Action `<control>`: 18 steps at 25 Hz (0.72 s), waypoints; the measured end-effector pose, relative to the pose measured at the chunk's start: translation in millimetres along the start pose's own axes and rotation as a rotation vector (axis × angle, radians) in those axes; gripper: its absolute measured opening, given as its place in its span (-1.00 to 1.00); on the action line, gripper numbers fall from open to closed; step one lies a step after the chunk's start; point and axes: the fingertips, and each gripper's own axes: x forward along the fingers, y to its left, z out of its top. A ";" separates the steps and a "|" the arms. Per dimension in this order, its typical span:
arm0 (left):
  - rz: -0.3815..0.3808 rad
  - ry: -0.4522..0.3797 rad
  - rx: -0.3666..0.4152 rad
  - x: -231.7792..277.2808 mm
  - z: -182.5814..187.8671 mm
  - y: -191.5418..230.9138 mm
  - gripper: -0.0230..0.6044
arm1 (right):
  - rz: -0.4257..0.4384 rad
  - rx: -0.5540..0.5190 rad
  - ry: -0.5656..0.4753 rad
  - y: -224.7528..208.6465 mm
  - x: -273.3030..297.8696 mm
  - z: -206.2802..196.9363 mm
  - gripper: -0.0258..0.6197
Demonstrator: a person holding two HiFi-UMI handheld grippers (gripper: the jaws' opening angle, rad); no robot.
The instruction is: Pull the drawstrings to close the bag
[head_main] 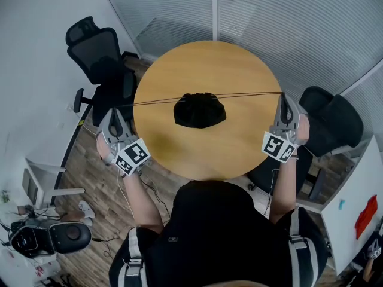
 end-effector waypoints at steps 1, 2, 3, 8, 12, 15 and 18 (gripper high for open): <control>-0.001 -0.001 -0.001 1.4 -1.1 0.7 -0.85 | -0.001 -0.001 0.000 0.0 0.9 1.2 -0.73; -0.003 -0.001 -0.002 2.7 -2.1 1.3 -0.85 | -0.002 -0.002 0.000 -0.1 1.8 2.4 -0.73; -0.004 -0.002 -0.003 4.1 -3.2 1.8 -0.85 | -0.004 -0.002 0.001 -0.1 2.9 3.6 -0.73; -0.018 -0.007 -0.002 14.7 -11.5 5.6 -0.85 | -0.006 -0.002 0.013 4.9 9.9 12.6 -0.74; -0.012 -0.018 -0.010 13.3 -7.9 5.5 -0.85 | -0.011 -0.001 0.014 2.9 7.6 9.7 -0.74; -0.017 -0.021 -0.007 13.9 -8.6 4.2 -0.85 | -0.011 -0.004 0.017 4.6 5.9 8.5 -0.74; -0.029 -0.023 0.005 17.2 -12.3 3.8 -0.85 | -0.012 -0.006 0.023 6.7 6.4 10.3 -0.74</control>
